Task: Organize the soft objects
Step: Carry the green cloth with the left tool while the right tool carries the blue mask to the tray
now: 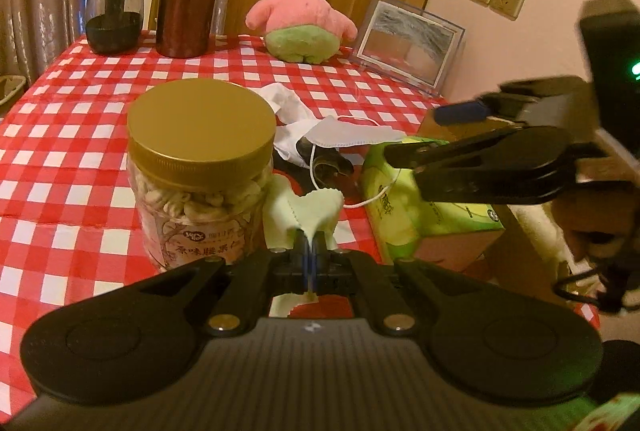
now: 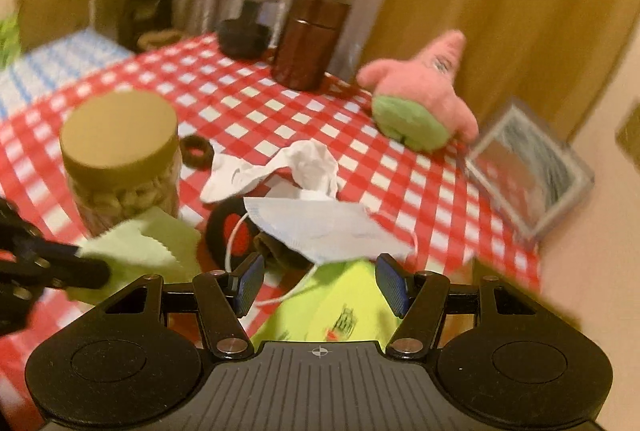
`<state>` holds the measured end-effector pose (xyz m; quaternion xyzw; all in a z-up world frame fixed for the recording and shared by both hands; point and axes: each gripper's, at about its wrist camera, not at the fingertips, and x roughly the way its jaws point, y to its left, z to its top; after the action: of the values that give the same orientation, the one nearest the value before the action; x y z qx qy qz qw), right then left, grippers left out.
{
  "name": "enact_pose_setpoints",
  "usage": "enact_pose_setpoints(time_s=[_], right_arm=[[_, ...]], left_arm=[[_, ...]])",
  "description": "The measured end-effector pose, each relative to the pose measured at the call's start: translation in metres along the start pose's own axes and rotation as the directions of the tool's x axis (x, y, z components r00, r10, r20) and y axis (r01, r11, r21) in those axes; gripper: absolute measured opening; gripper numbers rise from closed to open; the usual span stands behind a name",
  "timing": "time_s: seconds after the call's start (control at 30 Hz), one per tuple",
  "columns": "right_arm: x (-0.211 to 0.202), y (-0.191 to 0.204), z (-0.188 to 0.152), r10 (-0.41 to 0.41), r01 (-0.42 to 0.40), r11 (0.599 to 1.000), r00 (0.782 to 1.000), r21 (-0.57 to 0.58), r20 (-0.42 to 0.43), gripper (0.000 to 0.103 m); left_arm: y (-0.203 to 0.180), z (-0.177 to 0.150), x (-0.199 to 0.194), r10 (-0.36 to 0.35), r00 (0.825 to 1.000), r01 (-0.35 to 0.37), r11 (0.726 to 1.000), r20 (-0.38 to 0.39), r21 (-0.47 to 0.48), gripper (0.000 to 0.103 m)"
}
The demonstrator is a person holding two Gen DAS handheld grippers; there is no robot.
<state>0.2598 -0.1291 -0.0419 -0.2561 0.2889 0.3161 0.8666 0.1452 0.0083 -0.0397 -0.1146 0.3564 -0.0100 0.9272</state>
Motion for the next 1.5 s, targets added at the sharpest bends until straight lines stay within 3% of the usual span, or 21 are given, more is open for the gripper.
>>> enact_pose_setpoints(time_s=[0.03,0.1,0.27,0.33,0.47,0.53,0.67,0.8,0.93,1.03,1.27,1.5], right_arm=[[0.005,0.003,0.0,-0.008,0.008,0.999,1.0,-0.045,0.002,0.061],[0.016,0.011,0.0,-0.018,0.017,0.991,1.0,-0.134,-0.003,0.046],[0.042,0.027,-0.006,-0.057,0.043,0.946,0.998,-0.321,-0.032,0.033],[0.05,0.031,-0.008,-0.075,0.06,0.924,0.997,-0.377,-0.027,0.028],[0.058,0.036,-0.01,-0.095,0.073,0.892,0.995,-0.447,-0.028,0.002],[0.058,0.037,-0.009,-0.106,0.089,0.885,0.994,-0.458,-0.012,0.001],[0.041,0.029,-0.003,-0.113,0.122,0.924,0.993,-0.361,0.047,0.0],[0.014,0.005,0.01,-0.102,0.116,0.978,0.991,-0.175,0.088,0.0],[-0.022,-0.017,0.019,-0.114,0.118,0.993,0.985,-0.028,0.132,0.0],[-0.05,-0.032,0.022,-0.129,0.125,0.991,0.978,0.037,0.164,0.0],[-0.115,-0.066,0.01,-0.257,0.236,0.965,0.942,0.117,0.215,0.0],[-0.157,-0.103,-0.039,-0.4,0.37,0.911,0.898,0.181,0.183,0.0]], left_arm=[[0.0,0.0,0.0,-0.003,1.0,0.003,1.0,0.0,-0.002,0.0],[0.001,0.0,0.0,-0.005,1.0,0.005,1.0,0.001,-0.003,0.0],[0.005,0.001,0.0,-0.01,1.0,0.01,1.0,-0.001,-0.019,0.0],[0.007,0.001,-0.001,-0.01,1.0,0.01,1.0,0.0,-0.023,0.0],[0.006,0.002,-0.002,-0.011,1.0,0.011,0.999,0.002,-0.032,0.0],[0.006,0.002,-0.003,-0.012,1.0,0.012,0.999,0.003,-0.029,0.0],[0.002,0.003,-0.006,-0.022,1.0,0.022,1.0,0.005,-0.023,0.0],[-0.005,0.007,-0.013,-0.03,0.999,0.03,0.999,0.018,-0.011,0.0],[-0.014,0.015,-0.021,-0.041,0.998,0.041,0.999,0.037,0.0,0.0],[-0.022,0.023,-0.028,-0.056,0.997,0.055,0.998,0.055,0.011,0.0],[-0.054,0.041,-0.036,-0.112,0.99,0.108,0.993,0.082,0.052,0.0],[-0.101,0.052,-0.027,-0.198,0.978,0.19,0.975,0.071,0.115,0.0]])
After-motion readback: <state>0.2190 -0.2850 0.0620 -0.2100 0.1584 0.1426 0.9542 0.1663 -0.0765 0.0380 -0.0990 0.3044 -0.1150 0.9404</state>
